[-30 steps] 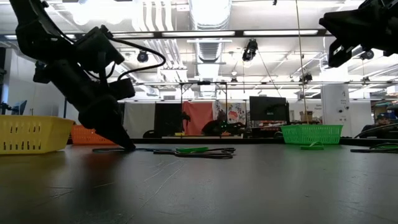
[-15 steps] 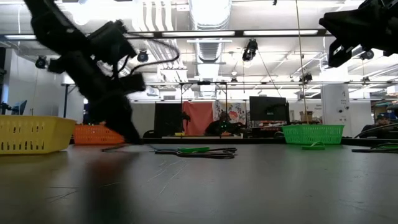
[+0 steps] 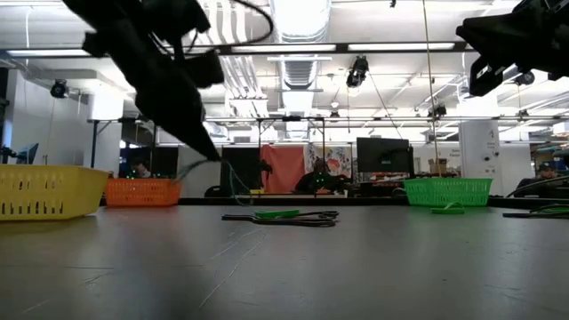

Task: Sort rubber bands into baskets
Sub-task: Put the blue rubber band into the yellow bin

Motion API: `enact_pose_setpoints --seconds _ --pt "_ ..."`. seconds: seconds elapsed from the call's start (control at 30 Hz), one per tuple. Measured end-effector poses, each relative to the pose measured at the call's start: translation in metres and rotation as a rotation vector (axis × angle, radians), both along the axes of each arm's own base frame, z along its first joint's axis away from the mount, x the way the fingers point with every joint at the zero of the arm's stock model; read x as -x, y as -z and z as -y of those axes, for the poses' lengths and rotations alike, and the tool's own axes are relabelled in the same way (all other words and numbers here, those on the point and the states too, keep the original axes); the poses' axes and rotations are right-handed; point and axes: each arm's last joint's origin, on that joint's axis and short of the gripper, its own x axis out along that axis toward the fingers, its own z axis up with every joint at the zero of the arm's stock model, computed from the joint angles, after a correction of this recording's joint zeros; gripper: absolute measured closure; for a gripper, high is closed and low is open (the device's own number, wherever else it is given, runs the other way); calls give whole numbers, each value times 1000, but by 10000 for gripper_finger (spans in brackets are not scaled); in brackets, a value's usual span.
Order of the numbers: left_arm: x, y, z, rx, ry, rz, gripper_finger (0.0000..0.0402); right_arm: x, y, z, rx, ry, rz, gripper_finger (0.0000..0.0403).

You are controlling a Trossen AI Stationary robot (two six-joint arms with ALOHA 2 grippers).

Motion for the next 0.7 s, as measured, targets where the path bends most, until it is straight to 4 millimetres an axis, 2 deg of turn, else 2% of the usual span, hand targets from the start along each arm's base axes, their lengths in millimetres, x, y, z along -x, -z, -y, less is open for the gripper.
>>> enact_pose_setpoints --seconds 0.2,0.43,0.57,0.7 --pt "23 -33 22 54 11 -77 401 0 0 0 0 0 -1 369" --pt "76 -76 40 156 -131 -287 401 0 1 0 10 2 -7 369" --pt "108 -83 45 247 -255 -400 401 -1 2 0 11 2 -22 369" --pt "124 -68 46 288 -337 -429 401 -1 3 0 23 5 -33 369"
